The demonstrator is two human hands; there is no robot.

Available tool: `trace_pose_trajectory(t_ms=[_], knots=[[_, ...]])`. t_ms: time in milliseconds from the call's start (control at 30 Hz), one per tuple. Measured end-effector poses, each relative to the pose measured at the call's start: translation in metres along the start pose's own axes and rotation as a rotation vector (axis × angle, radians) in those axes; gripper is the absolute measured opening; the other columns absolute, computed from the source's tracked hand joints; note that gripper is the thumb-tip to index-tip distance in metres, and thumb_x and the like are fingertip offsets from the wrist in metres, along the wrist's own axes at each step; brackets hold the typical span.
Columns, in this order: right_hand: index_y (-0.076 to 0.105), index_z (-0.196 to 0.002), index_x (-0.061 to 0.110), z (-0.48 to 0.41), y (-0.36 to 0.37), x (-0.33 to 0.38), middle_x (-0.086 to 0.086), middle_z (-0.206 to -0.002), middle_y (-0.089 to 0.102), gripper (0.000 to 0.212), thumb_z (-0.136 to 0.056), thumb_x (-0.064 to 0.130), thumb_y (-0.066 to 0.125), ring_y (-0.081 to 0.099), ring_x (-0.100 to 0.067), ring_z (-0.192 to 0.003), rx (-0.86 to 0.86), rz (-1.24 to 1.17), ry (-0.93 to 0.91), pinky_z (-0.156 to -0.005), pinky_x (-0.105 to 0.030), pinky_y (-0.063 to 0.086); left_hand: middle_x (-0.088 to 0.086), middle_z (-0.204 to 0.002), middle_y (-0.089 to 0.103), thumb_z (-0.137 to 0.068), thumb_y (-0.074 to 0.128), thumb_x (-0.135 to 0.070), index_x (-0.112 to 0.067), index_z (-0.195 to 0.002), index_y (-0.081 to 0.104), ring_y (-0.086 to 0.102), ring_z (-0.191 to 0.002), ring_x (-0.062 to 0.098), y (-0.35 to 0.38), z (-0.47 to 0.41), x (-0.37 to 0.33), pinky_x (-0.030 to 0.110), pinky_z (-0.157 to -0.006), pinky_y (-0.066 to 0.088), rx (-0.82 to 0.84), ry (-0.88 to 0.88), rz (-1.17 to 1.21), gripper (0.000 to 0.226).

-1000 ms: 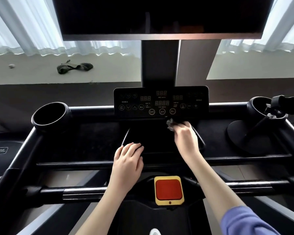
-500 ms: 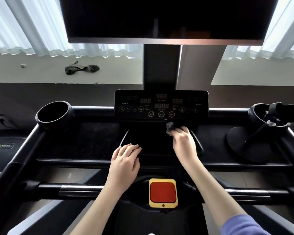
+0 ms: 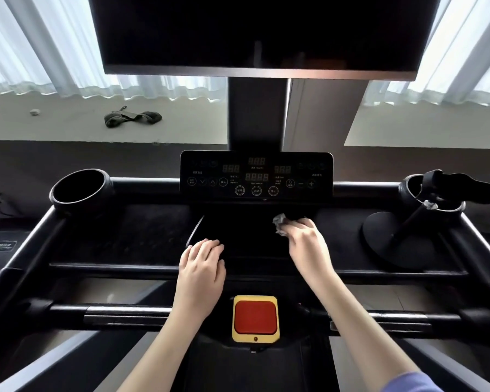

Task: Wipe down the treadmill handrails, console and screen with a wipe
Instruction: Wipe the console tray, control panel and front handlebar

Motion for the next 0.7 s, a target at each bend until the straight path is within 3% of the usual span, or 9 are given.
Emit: trace_pose_trajectory(t_ms=[200,333,400,500,700], knots=[[0.076,-0.083,0.010,0.030,-0.015,0.020,0.006,-0.091,0.074,0.022,-0.073,-0.010,0.071,0.064,-0.020,-0.083,0.128,-0.156,-0.242,-0.074,-0.020,0.050,-0.001,-0.115,0.065,-0.088,0.038,-0.025,-0.008,-0.110,0.069,0.050,-0.117,0.015,0.001,0.000,-0.001,0.037,-0.104,0.036,-0.047,0.013,0.010,0.042],[0.076,-0.081,0.008,0.031,-0.019,0.008,0.004,-0.088,0.074,0.024,-0.070,-0.013,0.075,0.066,-0.021,-0.081,0.014,-0.078,-0.075,-0.060,-0.032,0.059,0.001,-0.115,0.066,-0.086,0.047,-0.019,-0.007,-0.110,0.070,0.055,-0.117,0.020,0.003,0.001,0.000,0.043,-0.103,0.039,-0.045,0.017,0.008,0.035],[0.077,-0.083,0.007,0.037,-0.015,0.023,0.001,-0.089,0.075,0.024,-0.070,-0.013,0.075,0.066,-0.021,-0.084,0.041,-0.110,-0.072,-0.070,-0.024,0.057,0.002,-0.115,0.066,-0.088,0.042,-0.022,-0.007,-0.110,0.070,0.057,-0.116,0.023,0.003,0.001,0.001,0.046,-0.103,0.041,-0.046,0.016,0.009,0.039],[0.077,-0.088,0.008,0.050,-0.019,0.028,0.000,-0.095,0.074,0.024,-0.074,-0.011,0.072,0.064,-0.018,-0.096,0.177,-0.178,-0.162,-0.090,-0.008,0.042,0.003,-0.114,0.066,-0.088,0.035,-0.026,-0.006,-0.110,0.070,0.058,-0.115,0.025,0.002,0.000,-0.001,0.049,-0.101,0.044,-0.039,0.008,0.024,0.045],[0.077,-0.080,0.008,0.056,-0.033,0.014,0.001,-0.089,0.075,0.023,-0.070,-0.013,0.073,0.066,-0.023,-0.085,0.060,-0.080,-0.066,-0.080,-0.018,0.048,0.004,-0.113,0.066,-0.087,0.042,-0.021,-0.005,-0.109,0.070,0.058,-0.114,0.026,0.001,0.001,-0.001,0.051,-0.100,0.044,-0.033,0.023,0.039,0.039]])
Point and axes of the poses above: each hand's wrist, its own z-axis away from the middle knuckle, its own y-axis out of the palm, x = y × z, the point moved 1 cm from there along -z, towards the middle knuckle
